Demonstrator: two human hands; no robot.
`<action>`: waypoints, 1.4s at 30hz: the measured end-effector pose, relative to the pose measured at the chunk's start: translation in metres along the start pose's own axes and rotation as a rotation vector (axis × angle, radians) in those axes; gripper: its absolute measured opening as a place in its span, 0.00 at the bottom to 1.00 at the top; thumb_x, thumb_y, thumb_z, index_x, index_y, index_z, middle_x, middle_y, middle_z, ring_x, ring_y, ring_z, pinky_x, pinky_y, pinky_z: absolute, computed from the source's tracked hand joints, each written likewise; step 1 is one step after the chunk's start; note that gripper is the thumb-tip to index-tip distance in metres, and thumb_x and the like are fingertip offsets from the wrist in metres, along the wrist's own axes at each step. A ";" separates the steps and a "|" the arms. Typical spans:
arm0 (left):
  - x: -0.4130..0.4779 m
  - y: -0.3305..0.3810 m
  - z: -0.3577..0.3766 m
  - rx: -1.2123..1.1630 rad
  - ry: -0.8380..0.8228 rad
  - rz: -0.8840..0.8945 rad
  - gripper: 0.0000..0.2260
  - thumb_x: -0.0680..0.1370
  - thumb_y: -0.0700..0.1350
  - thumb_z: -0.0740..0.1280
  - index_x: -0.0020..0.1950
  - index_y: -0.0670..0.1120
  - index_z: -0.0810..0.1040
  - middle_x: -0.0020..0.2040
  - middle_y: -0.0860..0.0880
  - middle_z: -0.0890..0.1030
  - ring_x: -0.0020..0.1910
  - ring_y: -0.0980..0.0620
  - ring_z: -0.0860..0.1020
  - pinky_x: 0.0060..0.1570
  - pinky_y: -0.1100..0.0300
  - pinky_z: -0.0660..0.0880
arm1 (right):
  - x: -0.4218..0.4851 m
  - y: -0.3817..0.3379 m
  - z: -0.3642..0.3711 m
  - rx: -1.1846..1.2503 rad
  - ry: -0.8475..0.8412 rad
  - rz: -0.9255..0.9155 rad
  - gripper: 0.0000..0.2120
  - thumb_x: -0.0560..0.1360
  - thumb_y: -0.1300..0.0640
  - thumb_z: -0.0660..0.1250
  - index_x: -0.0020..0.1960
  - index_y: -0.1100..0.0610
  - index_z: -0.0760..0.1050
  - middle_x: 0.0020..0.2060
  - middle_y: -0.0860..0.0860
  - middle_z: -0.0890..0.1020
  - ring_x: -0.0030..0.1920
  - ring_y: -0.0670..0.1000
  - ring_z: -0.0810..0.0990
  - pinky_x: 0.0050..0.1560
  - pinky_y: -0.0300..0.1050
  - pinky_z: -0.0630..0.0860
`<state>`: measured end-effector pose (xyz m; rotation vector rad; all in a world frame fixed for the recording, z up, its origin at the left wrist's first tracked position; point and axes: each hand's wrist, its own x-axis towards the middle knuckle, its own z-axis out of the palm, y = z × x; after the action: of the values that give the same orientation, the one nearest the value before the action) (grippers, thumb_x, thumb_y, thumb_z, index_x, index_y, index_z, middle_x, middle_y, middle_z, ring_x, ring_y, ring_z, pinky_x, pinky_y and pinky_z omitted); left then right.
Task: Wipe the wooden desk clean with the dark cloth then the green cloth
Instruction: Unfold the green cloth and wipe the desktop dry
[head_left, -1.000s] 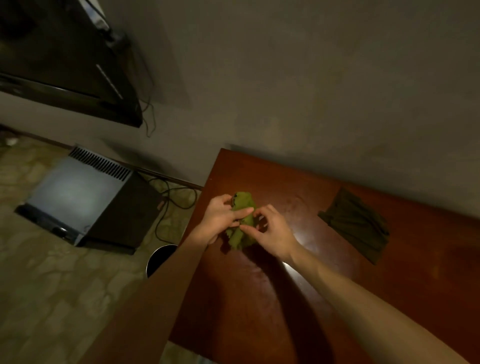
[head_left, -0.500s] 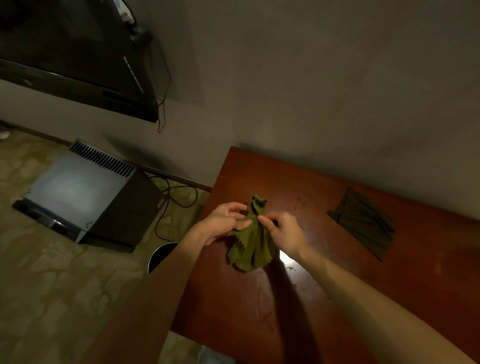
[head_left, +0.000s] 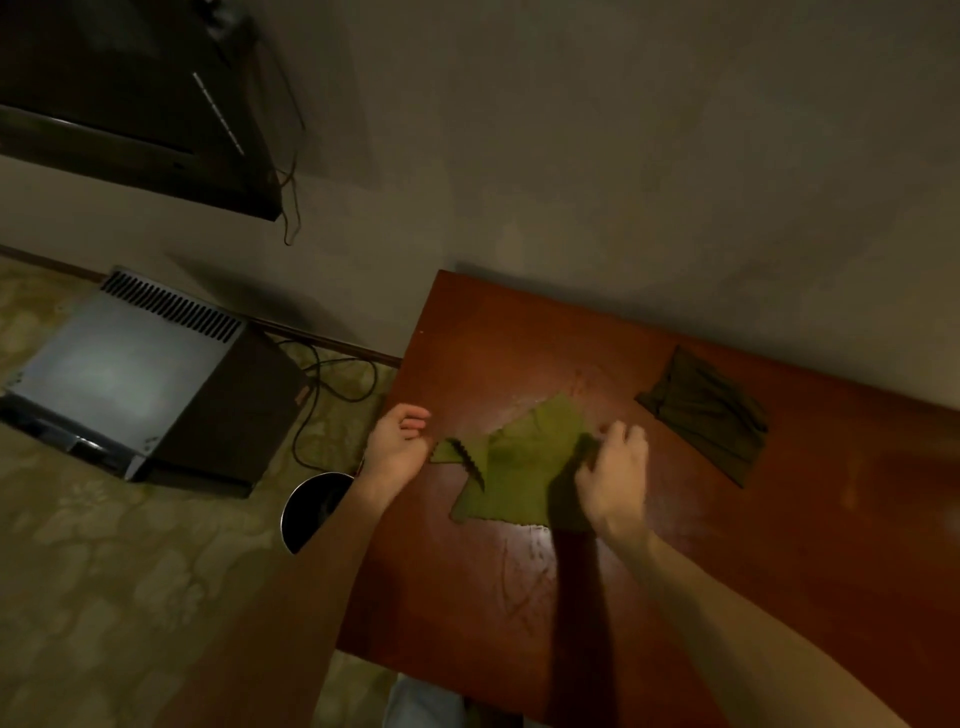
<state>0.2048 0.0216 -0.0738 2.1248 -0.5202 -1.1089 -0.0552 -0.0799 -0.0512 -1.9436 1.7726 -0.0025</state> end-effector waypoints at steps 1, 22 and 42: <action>0.000 0.000 0.005 0.091 -0.005 0.067 0.13 0.78 0.35 0.72 0.58 0.51 0.80 0.57 0.49 0.80 0.61 0.47 0.80 0.53 0.60 0.75 | -0.005 -0.007 0.006 -0.006 -0.025 -0.116 0.18 0.79 0.66 0.68 0.67 0.59 0.70 0.65 0.53 0.68 0.64 0.51 0.68 0.68 0.44 0.70; 0.083 -0.014 0.072 0.711 0.430 0.474 0.23 0.83 0.53 0.57 0.77 0.50 0.73 0.70 0.45 0.75 0.66 0.42 0.72 0.62 0.43 0.70 | 0.077 -0.056 0.109 -0.160 0.033 -0.393 0.35 0.79 0.34 0.51 0.83 0.46 0.61 0.85 0.54 0.52 0.85 0.56 0.41 0.78 0.72 0.37; 0.092 -0.015 0.079 0.805 0.465 0.478 0.29 0.84 0.59 0.52 0.82 0.49 0.68 0.83 0.46 0.65 0.83 0.47 0.59 0.78 0.45 0.58 | 0.122 -0.034 0.077 -0.344 -0.039 -0.457 0.42 0.81 0.27 0.40 0.86 0.49 0.37 0.84 0.51 0.34 0.81 0.57 0.26 0.75 0.73 0.29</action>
<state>0.1912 -0.0543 -0.1683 2.5856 -1.3076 -0.0983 0.0200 -0.1649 -0.1456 -2.5385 1.3328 0.1932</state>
